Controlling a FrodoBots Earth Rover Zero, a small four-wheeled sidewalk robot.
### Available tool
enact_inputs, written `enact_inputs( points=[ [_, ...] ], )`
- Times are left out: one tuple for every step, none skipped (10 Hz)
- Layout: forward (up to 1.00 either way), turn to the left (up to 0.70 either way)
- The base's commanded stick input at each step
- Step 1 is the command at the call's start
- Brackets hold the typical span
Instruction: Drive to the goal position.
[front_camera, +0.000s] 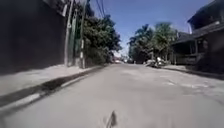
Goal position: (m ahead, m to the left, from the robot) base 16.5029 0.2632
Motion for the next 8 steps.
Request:
enact_inputs(
  points=[
    [1.00, 0.00],
    [1.00, 0.00],
    [1.00, 0.00],
    [1.00, 0.00],
    [1.00, 0.00],
    [1.00, 0.00],
    [1.00, 0.00],
    [1.00, 0.00]
  ],
)
